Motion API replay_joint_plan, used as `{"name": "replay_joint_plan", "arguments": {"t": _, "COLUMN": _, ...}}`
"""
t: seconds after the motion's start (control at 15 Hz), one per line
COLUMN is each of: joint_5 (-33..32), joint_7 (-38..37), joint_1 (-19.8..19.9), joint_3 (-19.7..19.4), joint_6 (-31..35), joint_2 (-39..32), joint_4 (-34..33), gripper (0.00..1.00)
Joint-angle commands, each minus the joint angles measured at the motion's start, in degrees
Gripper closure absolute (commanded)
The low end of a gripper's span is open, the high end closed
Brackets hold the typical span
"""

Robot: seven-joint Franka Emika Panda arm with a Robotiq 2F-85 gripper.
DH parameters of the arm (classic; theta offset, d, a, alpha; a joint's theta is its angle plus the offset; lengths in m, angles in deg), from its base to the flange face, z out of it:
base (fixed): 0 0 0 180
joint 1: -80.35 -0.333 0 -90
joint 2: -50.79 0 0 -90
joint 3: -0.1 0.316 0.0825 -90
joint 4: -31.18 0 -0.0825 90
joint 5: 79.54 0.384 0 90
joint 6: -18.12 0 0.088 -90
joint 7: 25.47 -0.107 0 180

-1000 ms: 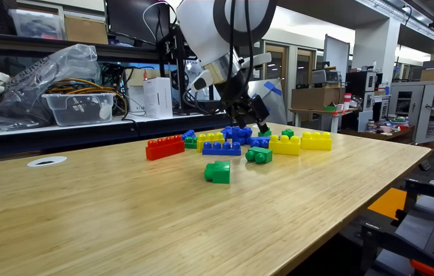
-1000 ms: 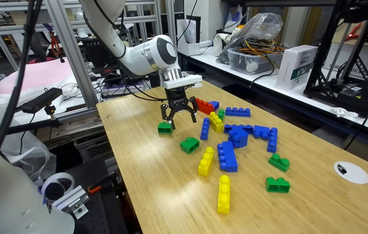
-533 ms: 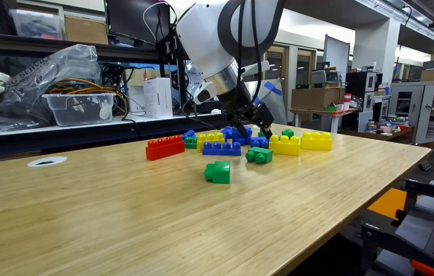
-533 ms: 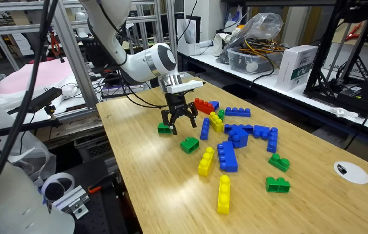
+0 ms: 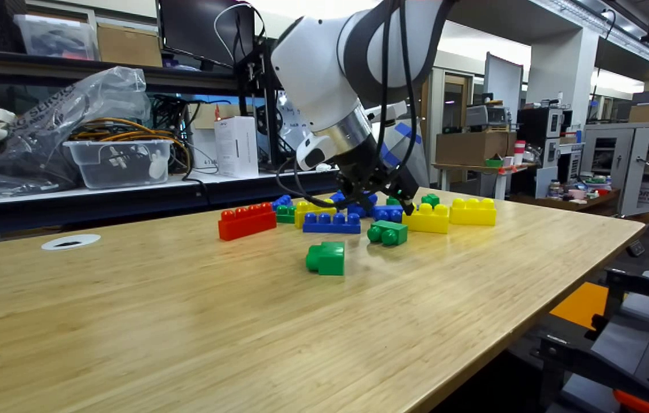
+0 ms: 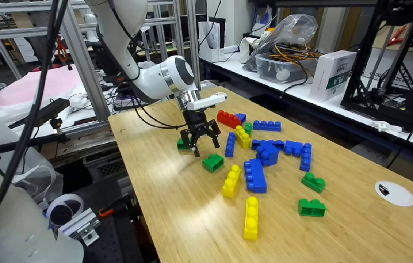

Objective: Set one green block upright on the table

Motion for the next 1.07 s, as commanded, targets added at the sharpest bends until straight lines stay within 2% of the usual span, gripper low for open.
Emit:
{"name": "replay_joint_plan", "arguments": {"t": 0.0, "joint_5": -4.99, "joint_7": 0.10, "joint_1": 0.28, "joint_3": 0.01, "joint_6": 3.69, "joint_2": 0.71, "joint_4": 2.36, "gripper": 0.00}}
{"name": "replay_joint_plan", "arguments": {"t": 0.4, "joint_5": -10.12, "joint_7": -1.64, "joint_1": 0.54, "joint_3": 0.05, "joint_6": 6.79, "joint_2": 1.17, "joint_4": 4.72, "gripper": 0.00}}
{"name": "replay_joint_plan", "arguments": {"t": 1.0, "joint_5": -13.16, "joint_7": -6.10, "joint_1": 0.85, "joint_3": -0.14, "joint_6": 8.85, "joint_2": 0.87, "joint_4": 5.89, "gripper": 0.00}}
